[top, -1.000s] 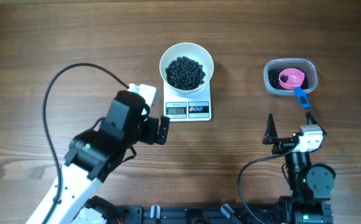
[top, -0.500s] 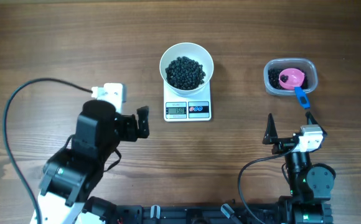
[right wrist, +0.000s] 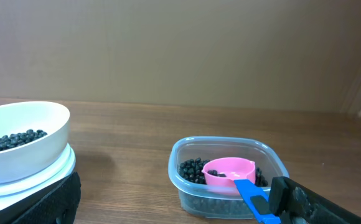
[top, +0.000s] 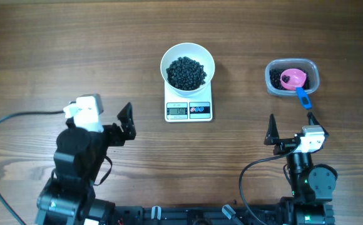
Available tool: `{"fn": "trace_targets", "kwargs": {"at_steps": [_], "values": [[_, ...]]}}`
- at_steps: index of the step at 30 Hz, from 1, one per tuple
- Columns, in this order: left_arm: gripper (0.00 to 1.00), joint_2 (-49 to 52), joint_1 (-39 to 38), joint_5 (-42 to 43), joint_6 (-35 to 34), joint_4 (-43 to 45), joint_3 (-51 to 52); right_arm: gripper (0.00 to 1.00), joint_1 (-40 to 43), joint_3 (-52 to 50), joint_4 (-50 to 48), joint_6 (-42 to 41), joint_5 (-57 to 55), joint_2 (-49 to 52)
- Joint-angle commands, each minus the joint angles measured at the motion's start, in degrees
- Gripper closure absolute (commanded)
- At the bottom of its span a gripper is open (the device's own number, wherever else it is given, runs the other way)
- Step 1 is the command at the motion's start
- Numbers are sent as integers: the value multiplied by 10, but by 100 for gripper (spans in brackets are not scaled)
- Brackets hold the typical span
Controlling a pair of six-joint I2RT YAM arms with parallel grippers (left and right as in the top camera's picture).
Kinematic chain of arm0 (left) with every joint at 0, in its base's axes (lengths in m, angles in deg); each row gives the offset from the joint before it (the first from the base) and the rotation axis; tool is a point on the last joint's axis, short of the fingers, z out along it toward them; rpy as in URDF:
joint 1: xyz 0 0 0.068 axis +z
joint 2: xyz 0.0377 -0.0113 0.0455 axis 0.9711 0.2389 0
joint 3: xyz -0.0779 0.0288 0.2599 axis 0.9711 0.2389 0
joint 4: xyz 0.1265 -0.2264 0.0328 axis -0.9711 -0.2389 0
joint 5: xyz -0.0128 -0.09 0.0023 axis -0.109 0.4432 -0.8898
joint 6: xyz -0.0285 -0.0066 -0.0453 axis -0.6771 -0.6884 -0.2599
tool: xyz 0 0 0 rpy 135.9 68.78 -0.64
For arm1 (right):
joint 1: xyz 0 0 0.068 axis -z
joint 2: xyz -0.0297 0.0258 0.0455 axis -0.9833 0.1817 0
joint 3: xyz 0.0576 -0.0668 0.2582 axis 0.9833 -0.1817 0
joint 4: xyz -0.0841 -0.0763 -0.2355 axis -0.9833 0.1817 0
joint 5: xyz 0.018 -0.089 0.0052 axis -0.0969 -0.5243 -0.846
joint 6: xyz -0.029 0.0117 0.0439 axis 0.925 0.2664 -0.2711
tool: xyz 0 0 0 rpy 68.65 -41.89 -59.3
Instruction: Scoop item into bowl and weigh 150g on scale
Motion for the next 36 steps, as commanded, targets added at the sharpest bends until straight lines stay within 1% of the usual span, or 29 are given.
{"fn": "trace_targets", "kwargs": {"at_steps": [1, 7, 15, 23, 28, 31, 36], "values": [[0, -47, 35, 15, -6, 42, 47, 0, -4, -1, -1, 9, -4, -8], [0, -121, 87, 67, -7, 85, 110, 0, -4, -1, -1, 9, -4, -8], [0, -219, 100, 67, -5, 120, 183, 0, -4, -1, -1, 9, -4, -8], [0, -269, 102, 67, -5, 172, 243, 0, -4, -1, -1, 9, -4, -8], [0, -306, 123, 68, -5, 201, 276, 0, -4, -1, -1, 9, -4, -8], [0, -319, 134, 69, -5, 209, 284, 1, -4, -1, -1, 9, -4, -8], [0, -322, 142, 74, -5, 212, 285, 0, -4, -1, -1, 9, -4, -7]]}}
